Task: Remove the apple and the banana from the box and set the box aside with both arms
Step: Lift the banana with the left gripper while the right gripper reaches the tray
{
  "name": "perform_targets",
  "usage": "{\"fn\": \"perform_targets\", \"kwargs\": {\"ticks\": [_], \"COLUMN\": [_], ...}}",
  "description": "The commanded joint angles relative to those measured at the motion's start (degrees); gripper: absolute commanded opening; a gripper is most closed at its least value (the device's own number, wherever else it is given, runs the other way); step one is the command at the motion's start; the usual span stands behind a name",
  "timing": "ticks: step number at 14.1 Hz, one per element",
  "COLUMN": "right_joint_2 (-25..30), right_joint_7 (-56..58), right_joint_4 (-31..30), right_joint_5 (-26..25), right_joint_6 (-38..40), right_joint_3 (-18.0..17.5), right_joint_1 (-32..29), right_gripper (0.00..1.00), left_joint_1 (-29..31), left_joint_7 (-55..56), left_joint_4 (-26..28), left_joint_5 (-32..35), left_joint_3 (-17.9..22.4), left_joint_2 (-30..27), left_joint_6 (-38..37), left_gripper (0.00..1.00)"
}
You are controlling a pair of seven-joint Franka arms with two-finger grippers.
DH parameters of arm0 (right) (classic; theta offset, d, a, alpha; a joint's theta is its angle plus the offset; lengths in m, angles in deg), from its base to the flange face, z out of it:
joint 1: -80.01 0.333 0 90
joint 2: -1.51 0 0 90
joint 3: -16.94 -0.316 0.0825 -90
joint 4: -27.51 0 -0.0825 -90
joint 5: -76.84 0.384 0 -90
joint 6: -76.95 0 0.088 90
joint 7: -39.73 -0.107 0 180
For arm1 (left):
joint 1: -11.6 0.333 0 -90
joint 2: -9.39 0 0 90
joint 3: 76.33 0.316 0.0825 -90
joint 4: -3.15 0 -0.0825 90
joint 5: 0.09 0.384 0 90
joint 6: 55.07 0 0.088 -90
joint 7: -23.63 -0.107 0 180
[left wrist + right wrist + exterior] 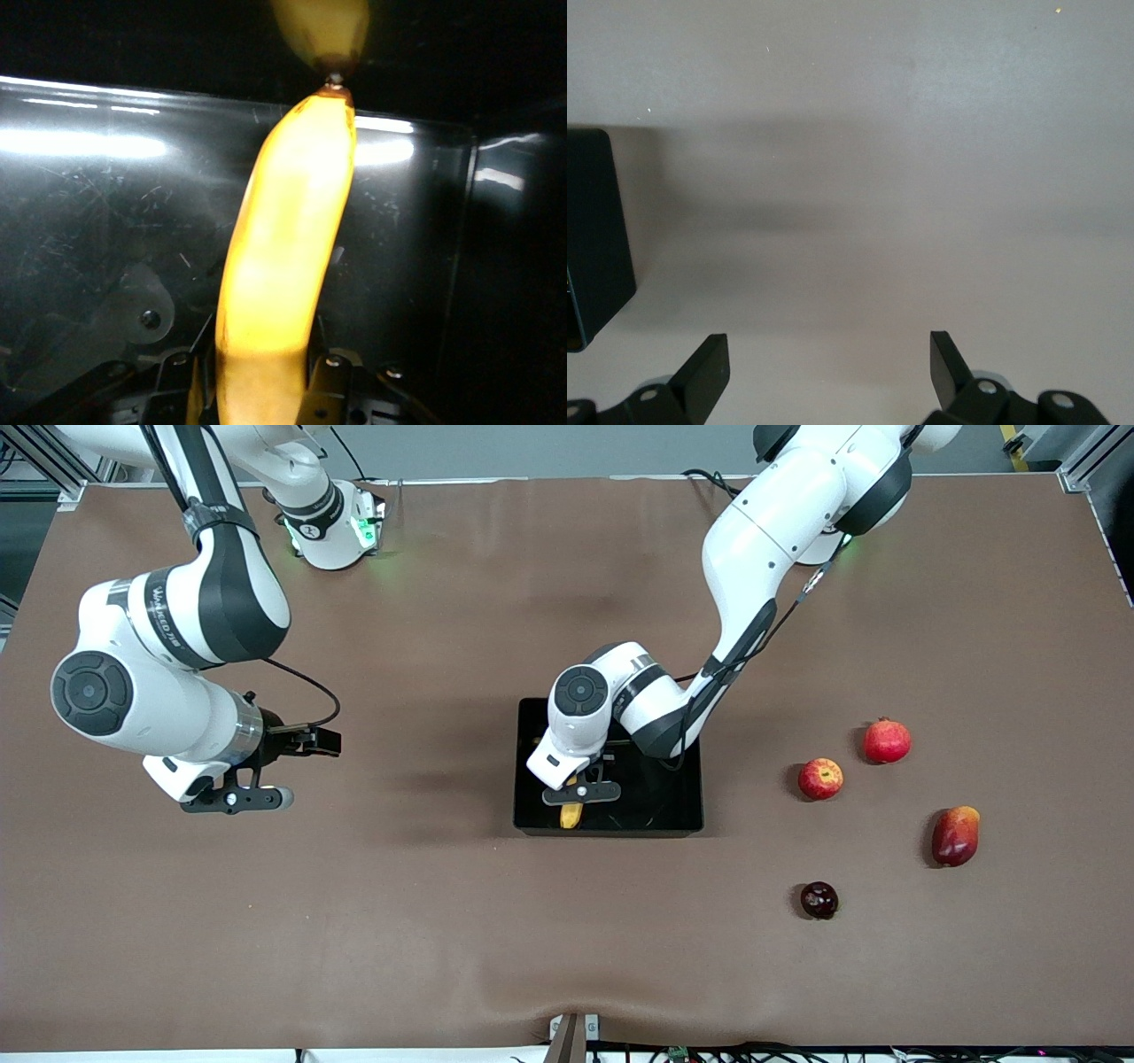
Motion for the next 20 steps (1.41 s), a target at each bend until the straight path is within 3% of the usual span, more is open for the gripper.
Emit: {"fn": "perform_targets", "kwargs": {"ticks": [1, 7, 11, 14, 20], "right_joint_2": [-0.7, -3.3, -6.3, -10.0, -17.1], "right_joint_7": [-0.6, -0.6, -6.1, -10.3, -20.2], "right_joint_4": [0.5, 0.6, 0.8, 1.9, 8.2], "right_joint_5": [0.8, 0.9, 1.3, 1.1, 1.5], "right_joint_6": [-0.3, -3.7, -7.6, -10.9, -13.1], "right_joint_3": [-0.1, -0.1, -0.1, -0.1, -0.2], "right_joint_1": [0.1, 2.7, 6.7, 10.7, 16.3], "right_gripper": [1.0, 1.0, 1.0, 1.0, 1.0], "left_joint_1": [-0.2, 2.4, 7.6, 13.9, 27.4], "left_joint_7": [1.1, 0.8, -0.9, -9.9, -33.9], "left_joint_4": [-0.2, -0.2, 0.7, 2.2, 12.1], "left_joint_5": [0.1, -0.6, -3.1, -6.5, -7.8], "left_joint_3": [0.6, 0.2, 0.2, 0.1, 0.0], "left_joint_2": [-3.2, -10.6, -18.1, -22.5, -30.0], "left_joint_6": [-4.2, -11.0, -14.2, -21.1, -22.0], "left_gripper": [0.0, 0.0, 0.0, 0.0, 0.0]}}
